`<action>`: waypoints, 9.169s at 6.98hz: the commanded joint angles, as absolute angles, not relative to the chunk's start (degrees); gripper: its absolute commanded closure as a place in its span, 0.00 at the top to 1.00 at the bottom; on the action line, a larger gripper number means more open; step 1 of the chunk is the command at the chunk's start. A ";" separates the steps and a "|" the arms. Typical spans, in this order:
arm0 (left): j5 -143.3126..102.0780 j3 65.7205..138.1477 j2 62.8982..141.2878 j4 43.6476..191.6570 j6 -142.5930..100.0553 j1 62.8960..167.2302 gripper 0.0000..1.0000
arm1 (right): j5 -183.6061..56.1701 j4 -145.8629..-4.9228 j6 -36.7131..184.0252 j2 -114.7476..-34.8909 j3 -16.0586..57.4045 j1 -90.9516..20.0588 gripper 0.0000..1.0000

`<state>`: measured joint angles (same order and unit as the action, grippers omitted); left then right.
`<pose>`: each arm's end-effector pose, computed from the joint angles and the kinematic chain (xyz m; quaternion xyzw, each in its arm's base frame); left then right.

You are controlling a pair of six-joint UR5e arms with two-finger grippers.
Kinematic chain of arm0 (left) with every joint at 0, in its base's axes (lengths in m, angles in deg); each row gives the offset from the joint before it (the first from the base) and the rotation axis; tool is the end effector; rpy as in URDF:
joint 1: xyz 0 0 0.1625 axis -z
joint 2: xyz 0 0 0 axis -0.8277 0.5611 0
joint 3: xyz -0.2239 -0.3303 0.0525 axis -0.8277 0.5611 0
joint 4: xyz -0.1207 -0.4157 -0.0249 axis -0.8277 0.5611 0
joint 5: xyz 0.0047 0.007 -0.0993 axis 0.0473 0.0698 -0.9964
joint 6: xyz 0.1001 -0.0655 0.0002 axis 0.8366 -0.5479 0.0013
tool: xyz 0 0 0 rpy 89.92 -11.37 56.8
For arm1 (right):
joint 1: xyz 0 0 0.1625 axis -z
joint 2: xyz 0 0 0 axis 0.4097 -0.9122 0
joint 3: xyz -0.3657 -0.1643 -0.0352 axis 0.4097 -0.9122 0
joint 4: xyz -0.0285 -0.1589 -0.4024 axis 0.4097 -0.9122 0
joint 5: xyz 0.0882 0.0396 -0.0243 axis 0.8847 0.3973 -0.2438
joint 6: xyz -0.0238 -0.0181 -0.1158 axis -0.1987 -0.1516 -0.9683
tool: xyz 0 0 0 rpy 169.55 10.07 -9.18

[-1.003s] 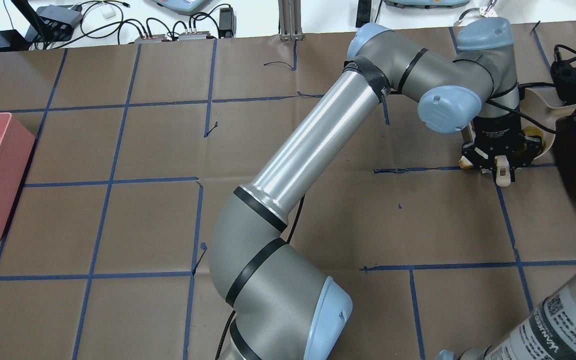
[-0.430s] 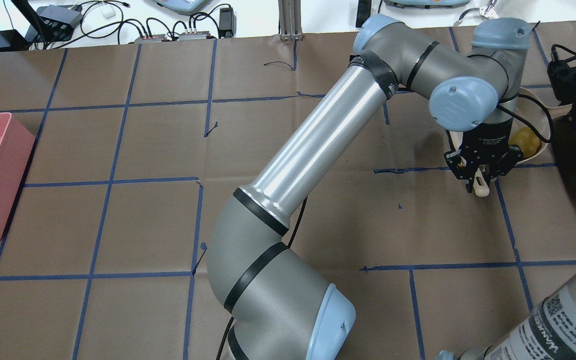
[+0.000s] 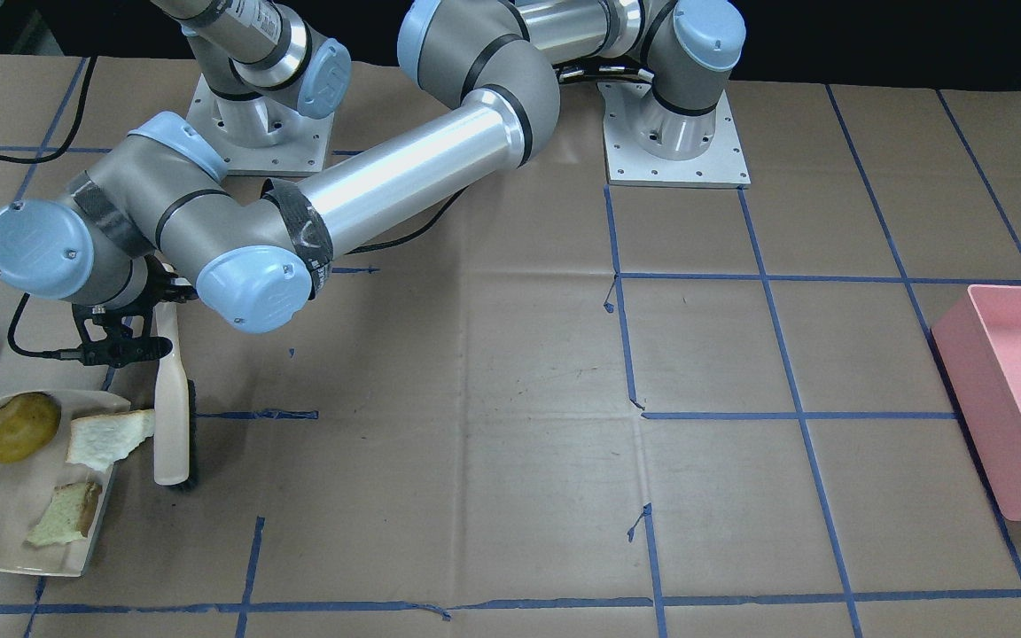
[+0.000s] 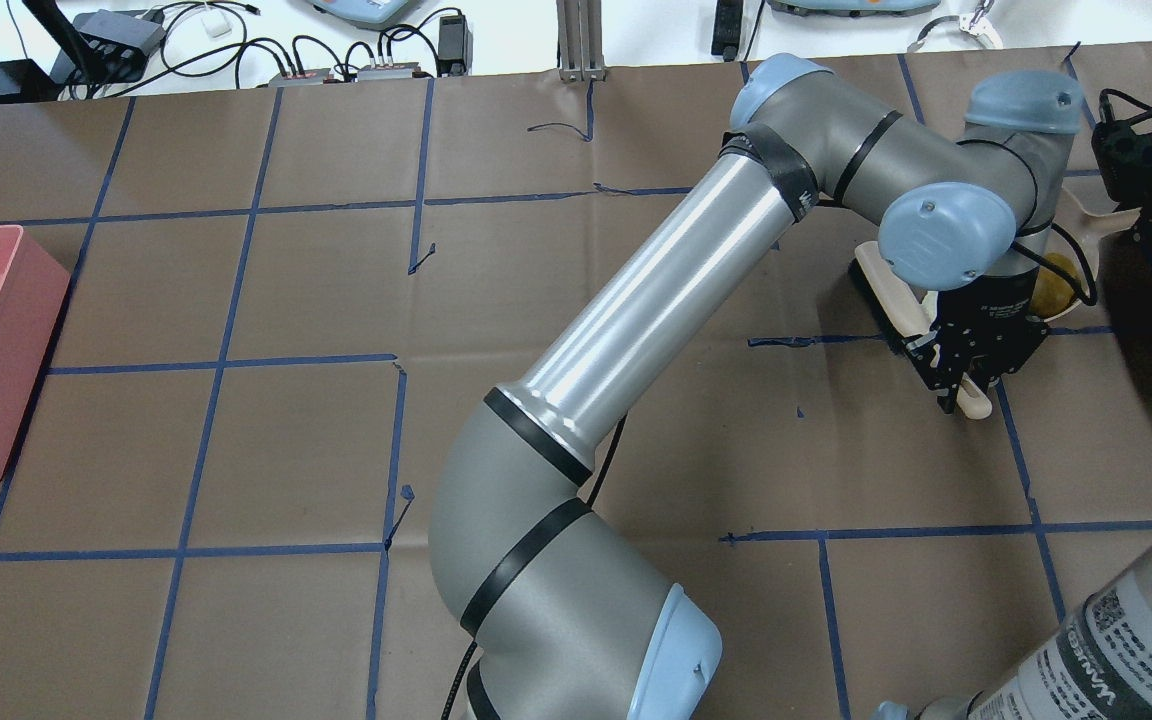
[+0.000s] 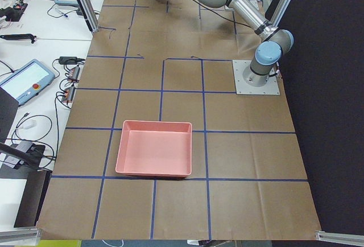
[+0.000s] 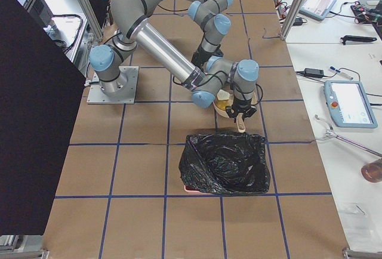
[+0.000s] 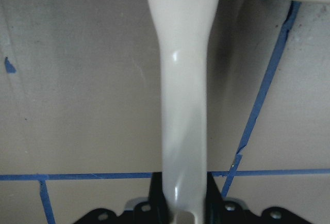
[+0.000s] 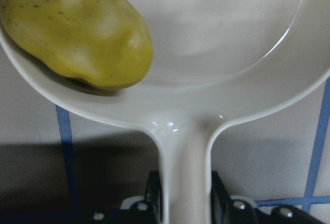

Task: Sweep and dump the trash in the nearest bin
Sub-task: 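Sweep the bread slice into the dustpan with the left gripper's brush, then lift the brush away from the dustpan with the left gripper, then carry the cream brush toward the robot with the left gripper, then lay the brush down with the left gripper while the right gripper tips the dustpan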

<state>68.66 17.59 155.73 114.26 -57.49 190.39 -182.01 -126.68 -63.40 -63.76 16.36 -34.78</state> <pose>-0.7334 -0.4909 0.2214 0.0761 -0.9724 -0.2152 0.0485 -0.2469 -0.6478 0.1975 0.6993 -0.7098 -0.0270 0.0805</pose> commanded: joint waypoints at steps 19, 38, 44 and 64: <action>73.58 19.05 145.62 120.37 -42.15 182.35 0.00 | -179.73 -120.92 -63.52 -63.55 13.21 -34.70 0.06; 86.08 112.01 86.90 96.51 -15.04 158.47 0.00 | -177.88 -89.27 -76.50 -67.33 -10.78 -21.27 0.06; 79.24 125.73 87.68 79.62 -34.21 173.37 0.00 | -178.58 -90.93 -86.36 -58.39 -21.39 -7.65 0.07; 78.17 131.99 89.35 70.54 -36.33 177.33 0.46 | -198.27 -101.55 -82.94 -57.47 -20.31 -15.72 0.08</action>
